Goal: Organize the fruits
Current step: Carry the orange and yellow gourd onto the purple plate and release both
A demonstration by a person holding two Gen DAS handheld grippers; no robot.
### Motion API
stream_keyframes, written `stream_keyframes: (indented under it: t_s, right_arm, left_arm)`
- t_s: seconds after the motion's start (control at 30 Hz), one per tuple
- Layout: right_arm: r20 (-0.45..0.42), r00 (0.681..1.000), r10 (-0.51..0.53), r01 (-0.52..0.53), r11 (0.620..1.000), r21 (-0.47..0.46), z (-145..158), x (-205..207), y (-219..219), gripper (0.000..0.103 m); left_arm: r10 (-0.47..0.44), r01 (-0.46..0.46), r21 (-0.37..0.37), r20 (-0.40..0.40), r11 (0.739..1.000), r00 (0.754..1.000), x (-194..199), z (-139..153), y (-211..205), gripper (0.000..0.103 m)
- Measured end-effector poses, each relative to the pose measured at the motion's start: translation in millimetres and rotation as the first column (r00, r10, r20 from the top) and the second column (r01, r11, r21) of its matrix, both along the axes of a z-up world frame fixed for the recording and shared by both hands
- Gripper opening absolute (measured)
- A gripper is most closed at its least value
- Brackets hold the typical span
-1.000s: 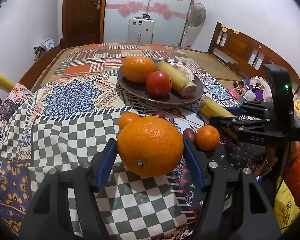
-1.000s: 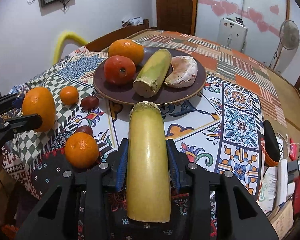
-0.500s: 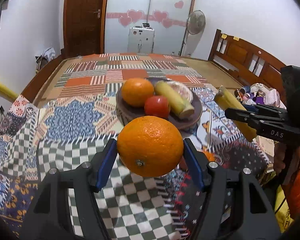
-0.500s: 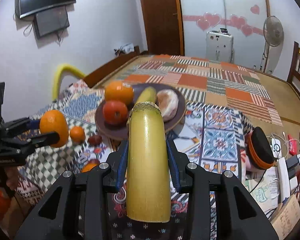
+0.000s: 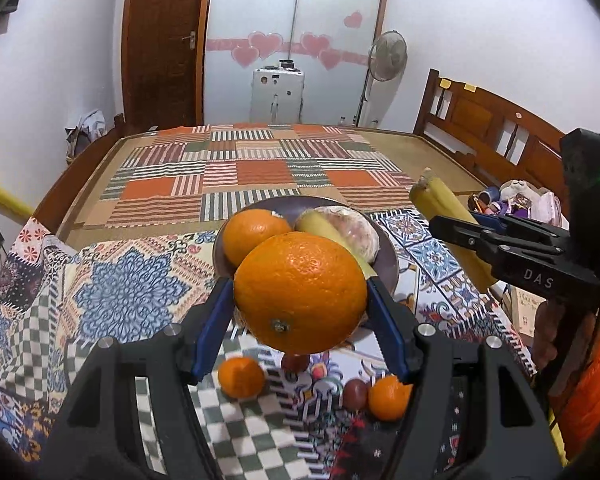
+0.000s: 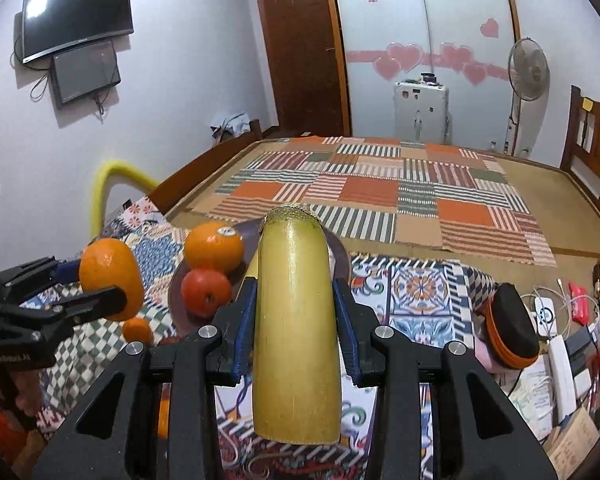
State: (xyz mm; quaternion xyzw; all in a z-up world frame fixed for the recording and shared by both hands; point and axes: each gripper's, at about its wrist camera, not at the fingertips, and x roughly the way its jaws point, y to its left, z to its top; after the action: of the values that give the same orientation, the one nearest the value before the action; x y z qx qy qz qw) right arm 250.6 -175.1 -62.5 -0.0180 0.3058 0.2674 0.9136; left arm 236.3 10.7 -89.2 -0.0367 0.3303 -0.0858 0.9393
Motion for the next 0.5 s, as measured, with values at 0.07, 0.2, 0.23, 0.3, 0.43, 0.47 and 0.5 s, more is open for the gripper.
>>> stream_keyframes:
  t_s: [0.07, 0.2, 0.23, 0.3, 0.43, 0.47, 0.5]
  right_arm:
    - [0.003, 1.0, -0.003, 0.003, 1.0, 0.002, 0, 3, 2, 0.034]
    - [-0.001, 1.0, -0.005, 0.005, 1.0, 0.001, -1, 14, 8, 0.034]
    - [-0.002, 1.0, -0.006, 0.006, 1.0, 0.002, -1, 16, 9, 0.034]
    - [-0.004, 1.0, -0.008, 0.008, 1.0, 0.0, -1, 21, 12, 0.034]
    - [-0.015, 1.0, -0.007, 0.006, 1.0, -0.011, -4, 30, 18, 0.034]
    - [-0.018, 1.0, -0.007, 0.006, 1.0, -0.014, -5, 32, 19, 0.034]
    - [-0.022, 1.0, -0.007, 0.006, 1.0, -0.017, -7, 33, 20, 0.034]
  left_arm:
    - [0.0, 0.0, 0.004, -0.004, 1.0, 1.0, 7, -1, -2, 0.066]
    - [0.002, -0.003, -0.005, -0.012, 1.0, 1.0, 22, -1, -4, 0.066]
    - [0.002, -0.002, -0.006, -0.012, 1.0, 1.0, 24, -2, -6, 0.066]
    - [0.002, -0.002, -0.002, -0.012, 1.0, 1.0, 30, -1, -8, 0.066]
    - [-0.006, 0.006, 0.0, -0.02, 1.0, 1.0, 43, -2, -10, 0.066]
    - [-0.008, 0.008, 0.0, -0.023, 1.0, 1.0, 47, -2, -11, 0.066]
    - [-0.009, 0.009, 0.005, -0.027, 1.0, 1.0, 51, -2, -12, 0.066]
